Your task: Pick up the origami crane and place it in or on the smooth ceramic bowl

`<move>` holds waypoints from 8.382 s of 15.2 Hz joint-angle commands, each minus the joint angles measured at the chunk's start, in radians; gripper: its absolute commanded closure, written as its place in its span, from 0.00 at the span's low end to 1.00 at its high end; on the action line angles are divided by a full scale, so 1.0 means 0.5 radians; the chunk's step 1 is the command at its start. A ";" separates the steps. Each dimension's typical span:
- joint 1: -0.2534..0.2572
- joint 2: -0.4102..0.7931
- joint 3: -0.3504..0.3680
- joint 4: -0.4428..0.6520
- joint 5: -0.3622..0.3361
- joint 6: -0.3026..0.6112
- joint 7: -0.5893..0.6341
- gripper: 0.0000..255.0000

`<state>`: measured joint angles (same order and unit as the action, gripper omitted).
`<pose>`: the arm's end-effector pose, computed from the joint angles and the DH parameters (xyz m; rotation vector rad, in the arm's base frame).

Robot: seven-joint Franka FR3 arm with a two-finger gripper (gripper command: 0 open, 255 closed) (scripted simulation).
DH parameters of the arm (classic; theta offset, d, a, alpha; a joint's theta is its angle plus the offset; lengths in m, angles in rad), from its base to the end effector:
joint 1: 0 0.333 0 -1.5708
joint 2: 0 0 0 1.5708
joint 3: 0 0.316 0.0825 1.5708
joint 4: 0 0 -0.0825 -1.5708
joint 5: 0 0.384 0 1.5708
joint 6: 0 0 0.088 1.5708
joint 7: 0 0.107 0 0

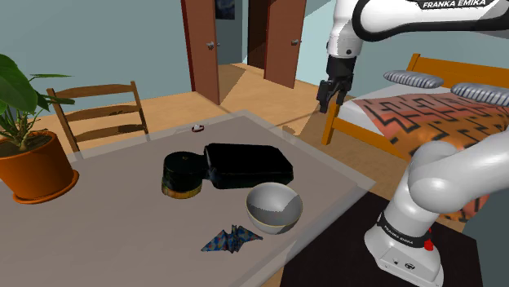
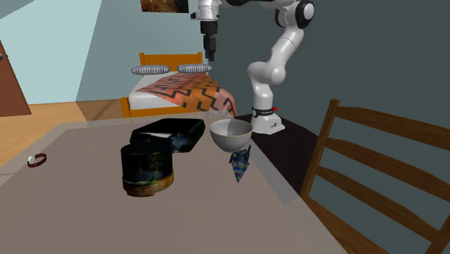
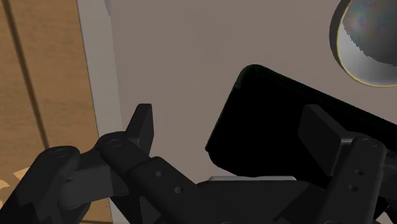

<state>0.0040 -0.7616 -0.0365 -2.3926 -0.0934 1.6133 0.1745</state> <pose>0.3157 -0.0227 0.5694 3.0581 -0.2943 -0.0196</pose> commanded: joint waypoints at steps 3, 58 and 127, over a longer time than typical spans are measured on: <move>0.051 0.084 0.059 -0.004 0.027 0.066 0.015 0.00; 0.820 2.167 0.926 0.684 -0.346 0.927 0.461 1.00; 0.604 1.064 0.780 -0.044 0.038 0.720 -0.178 1.00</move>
<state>0.3061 -0.2298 0.3536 -2.4137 -0.0743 1.9717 0.0854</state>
